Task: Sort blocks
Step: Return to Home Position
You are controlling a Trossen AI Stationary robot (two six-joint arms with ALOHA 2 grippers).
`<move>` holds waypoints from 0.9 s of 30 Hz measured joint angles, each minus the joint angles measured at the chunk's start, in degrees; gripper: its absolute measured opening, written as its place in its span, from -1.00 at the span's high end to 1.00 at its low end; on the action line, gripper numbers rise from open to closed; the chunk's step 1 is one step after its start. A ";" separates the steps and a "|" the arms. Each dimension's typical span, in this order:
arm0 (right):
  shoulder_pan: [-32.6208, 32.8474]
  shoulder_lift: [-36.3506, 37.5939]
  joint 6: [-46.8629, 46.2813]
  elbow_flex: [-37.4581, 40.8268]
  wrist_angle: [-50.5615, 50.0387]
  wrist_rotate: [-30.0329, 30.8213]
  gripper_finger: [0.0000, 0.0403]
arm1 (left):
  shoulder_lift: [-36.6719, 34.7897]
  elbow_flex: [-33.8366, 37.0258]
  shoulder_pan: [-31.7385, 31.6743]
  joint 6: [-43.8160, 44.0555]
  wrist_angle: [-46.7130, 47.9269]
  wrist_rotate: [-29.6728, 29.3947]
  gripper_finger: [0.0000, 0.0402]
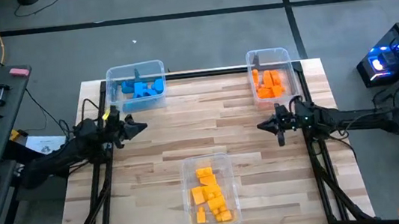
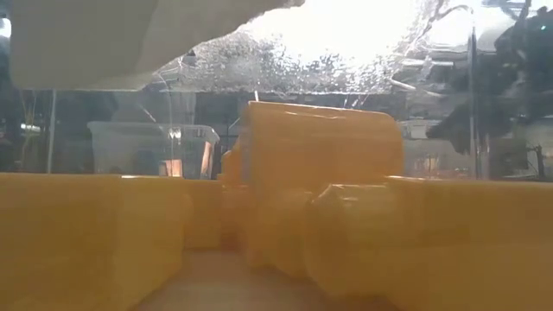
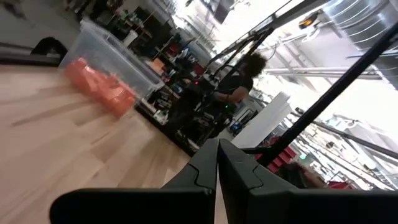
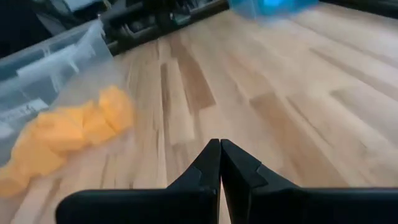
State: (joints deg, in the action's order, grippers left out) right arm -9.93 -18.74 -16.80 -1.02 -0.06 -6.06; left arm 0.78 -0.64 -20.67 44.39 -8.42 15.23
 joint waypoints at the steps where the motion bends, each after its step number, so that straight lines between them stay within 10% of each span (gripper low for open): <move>1: 0.05 1.59 0.40 -0.02 0.84 0.23 0.98 | -0.69 -0.03 -0.01 -0.02 0.50 0.11 0.99; 8: -0.05 18.79 0.34 0.01 0.73 0.47 0.98 | -0.61 0.02 1.57 -0.01 0.80 -0.70 0.98; 27: -0.57 17.92 0.35 0.00 3.55 -0.57 0.98 | -0.60 0.00 10.66 -0.01 1.33 -0.82 0.98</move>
State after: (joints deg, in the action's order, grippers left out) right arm -10.50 -0.82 -16.45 -1.02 3.49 -6.63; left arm 0.19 -0.64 -10.01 44.38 -7.09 14.41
